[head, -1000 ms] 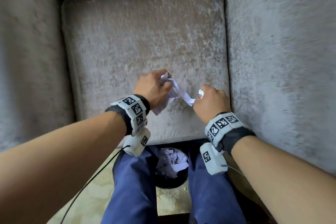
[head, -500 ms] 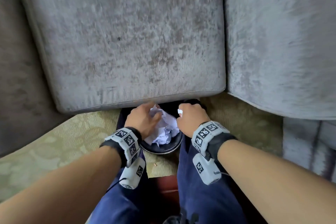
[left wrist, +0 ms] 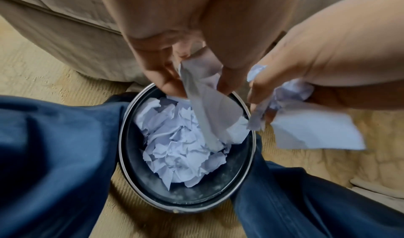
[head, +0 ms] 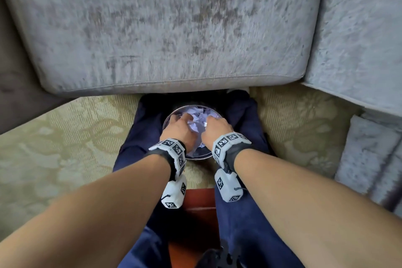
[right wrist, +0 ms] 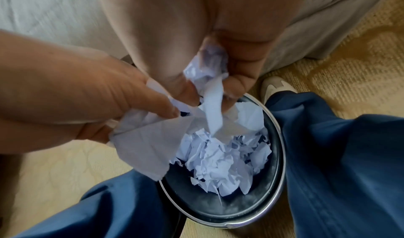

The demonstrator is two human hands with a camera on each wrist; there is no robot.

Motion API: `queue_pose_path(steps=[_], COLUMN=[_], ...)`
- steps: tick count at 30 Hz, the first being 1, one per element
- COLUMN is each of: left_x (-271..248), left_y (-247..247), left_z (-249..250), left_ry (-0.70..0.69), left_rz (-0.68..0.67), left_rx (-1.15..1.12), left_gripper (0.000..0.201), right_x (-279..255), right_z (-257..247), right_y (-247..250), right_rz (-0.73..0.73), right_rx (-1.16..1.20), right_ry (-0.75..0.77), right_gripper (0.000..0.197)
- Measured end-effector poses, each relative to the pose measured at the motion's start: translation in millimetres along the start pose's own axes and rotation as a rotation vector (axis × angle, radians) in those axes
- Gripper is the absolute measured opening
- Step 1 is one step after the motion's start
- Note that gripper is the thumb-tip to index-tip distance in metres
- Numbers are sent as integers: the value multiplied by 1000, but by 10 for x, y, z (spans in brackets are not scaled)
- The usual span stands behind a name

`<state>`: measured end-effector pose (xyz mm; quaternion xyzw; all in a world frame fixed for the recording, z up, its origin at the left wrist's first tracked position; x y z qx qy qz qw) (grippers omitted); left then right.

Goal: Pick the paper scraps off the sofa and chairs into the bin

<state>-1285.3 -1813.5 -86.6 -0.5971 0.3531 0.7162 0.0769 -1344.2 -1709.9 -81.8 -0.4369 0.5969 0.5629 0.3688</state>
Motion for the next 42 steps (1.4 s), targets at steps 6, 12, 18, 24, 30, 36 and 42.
queue_pose_path(steps=[6, 12, 18, 24, 30, 36, 42], left_x=[143, 218, 174, 93, 37, -159, -481], left_y=[-95, -116, -178, -146, -94, 184, 965], left_z=[-109, -141, -142, -131, -119, -94, -6], left_ry=[15, -12, -4, -15, -59, -96, -204], left_rz=[41, 63, -1, 63, 102, 115, 174], left_rx=[-53, -22, -41, -139, -165, -139, -144], left_gripper=[53, 54, 64, 63, 52, 45, 40], right_x=[211, 290, 249, 237, 231, -56, -591], right_z=[16, 83, 134, 141, 135, 64, -81], right_y=[-185, -275, -348, -263, -182, 74, 824], right_rz=[17, 25, -21, 43, 57, 80, 164], right_rx=[15, 14, -14, -47, -35, -46, -70], right_ry=[-22, -8, 60, 122, 74, 42, 97], right_gripper=[50, 52, 45, 33, 47, 44, 33])
Point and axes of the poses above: each hand's wrist, its own x-axis towards the middle knuckle, its own y-axis out of the back of the hand, z = x × y, the point moved 1 cm from there along x, towards the middle knuckle, and after that the axes turned 10 degrees about z, right-handed, at the moved point
